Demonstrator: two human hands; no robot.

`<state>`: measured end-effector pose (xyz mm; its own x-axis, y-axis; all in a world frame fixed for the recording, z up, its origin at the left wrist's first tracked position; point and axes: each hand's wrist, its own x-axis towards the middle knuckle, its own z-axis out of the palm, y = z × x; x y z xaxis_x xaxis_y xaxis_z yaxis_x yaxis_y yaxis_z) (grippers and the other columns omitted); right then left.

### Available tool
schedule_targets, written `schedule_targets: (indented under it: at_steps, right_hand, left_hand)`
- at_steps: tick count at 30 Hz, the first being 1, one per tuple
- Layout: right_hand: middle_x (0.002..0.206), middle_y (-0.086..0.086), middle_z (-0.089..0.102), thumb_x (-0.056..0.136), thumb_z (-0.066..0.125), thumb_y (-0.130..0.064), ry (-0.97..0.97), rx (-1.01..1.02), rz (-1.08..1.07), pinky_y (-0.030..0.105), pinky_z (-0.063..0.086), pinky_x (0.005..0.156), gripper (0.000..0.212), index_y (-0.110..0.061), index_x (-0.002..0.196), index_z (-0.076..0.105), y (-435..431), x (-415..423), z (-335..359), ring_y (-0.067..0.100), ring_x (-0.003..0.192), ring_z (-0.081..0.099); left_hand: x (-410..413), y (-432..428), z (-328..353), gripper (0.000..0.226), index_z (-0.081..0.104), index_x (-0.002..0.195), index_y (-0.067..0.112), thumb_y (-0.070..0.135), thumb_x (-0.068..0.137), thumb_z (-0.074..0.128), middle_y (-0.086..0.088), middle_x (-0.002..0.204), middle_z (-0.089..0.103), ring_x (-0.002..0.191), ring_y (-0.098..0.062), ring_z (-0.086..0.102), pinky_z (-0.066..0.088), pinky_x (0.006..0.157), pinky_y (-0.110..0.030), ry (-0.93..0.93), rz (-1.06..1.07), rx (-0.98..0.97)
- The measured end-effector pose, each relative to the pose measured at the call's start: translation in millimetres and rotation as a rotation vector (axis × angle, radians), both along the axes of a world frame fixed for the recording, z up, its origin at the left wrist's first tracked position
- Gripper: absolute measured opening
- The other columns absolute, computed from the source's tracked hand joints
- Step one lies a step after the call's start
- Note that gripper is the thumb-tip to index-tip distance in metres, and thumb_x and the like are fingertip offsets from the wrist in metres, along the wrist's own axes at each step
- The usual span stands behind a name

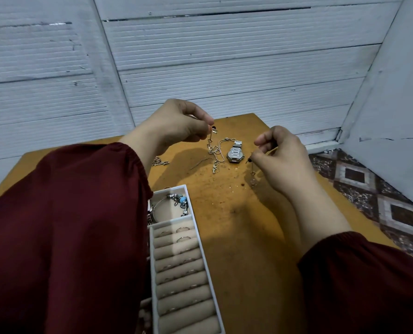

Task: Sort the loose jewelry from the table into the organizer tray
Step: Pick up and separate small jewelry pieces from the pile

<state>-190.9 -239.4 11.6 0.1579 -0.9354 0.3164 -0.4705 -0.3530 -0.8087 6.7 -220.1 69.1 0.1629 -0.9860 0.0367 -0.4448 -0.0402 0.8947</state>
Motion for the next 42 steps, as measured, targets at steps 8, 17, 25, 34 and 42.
schedule_targets:
  at_steps: [8,17,25,34,42]
  right_hand:
    - [0.080,-0.010,0.059,0.082,0.060,-0.012,-0.039,-0.105,0.085,0.028,0.044,0.066,0.014,-0.024,0.089,0.057,25,6,20,0.009,0.067,0.052]
    - [0.075,-0.011,0.058,0.080,0.062,-0.009,-0.159,-0.159,0.185,0.028,0.047,0.063,0.022,-0.029,0.085,0.054,70,24,39,0.006,0.058,0.050]
    - [0.074,-0.013,0.058,0.081,0.063,-0.010,-0.179,-0.176,0.297,0.028,0.047,0.064,0.019,-0.025,0.090,0.056,110,41,48,0.002,0.059,0.049]
    - [0.072,-0.013,0.057,0.080,0.064,-0.006,-0.251,-0.106,0.386,0.024,0.045,0.063,0.023,-0.026,0.087,0.054,151,41,39,0.003,0.060,0.048]
    - [0.072,-0.011,0.057,0.080,0.064,0.000,-0.309,-0.041,0.448,0.016,0.042,0.059,0.027,-0.025,0.085,0.054,182,46,30,0.002,0.060,0.045]
  left_hand:
    - [0,40,10,0.015,0.065,0.078,0.020,0.010,0.077,0.076,0.007,0.064,0.067,0.060,-0.007,0.058,0.043,0.055,-0.019,-0.001,0.101,-0.086]
    - [6,94,3,0.016,0.065,0.079,0.017,0.008,0.075,0.078,0.002,0.067,0.068,0.057,-0.006,0.057,0.041,0.048,-0.012,0.162,0.223,-0.181]
    - [11,150,-5,0.016,0.065,0.084,0.011,0.003,0.075,0.076,-0.007,0.077,0.069,0.066,-0.008,0.063,0.047,0.056,-0.012,0.291,0.322,-0.289]
    - [12,212,-12,0.016,0.064,0.080,0.012,0.004,0.074,0.077,-0.005,0.077,0.069,0.059,0.001,0.059,0.044,0.057,-0.009,0.299,0.435,-0.387]
    - [17,252,-33,0.015,0.066,0.079,0.014,0.009,0.072,0.078,-0.002,0.074,0.068,0.058,0.001,0.058,0.046,0.058,-0.012,0.306,0.504,-0.384]
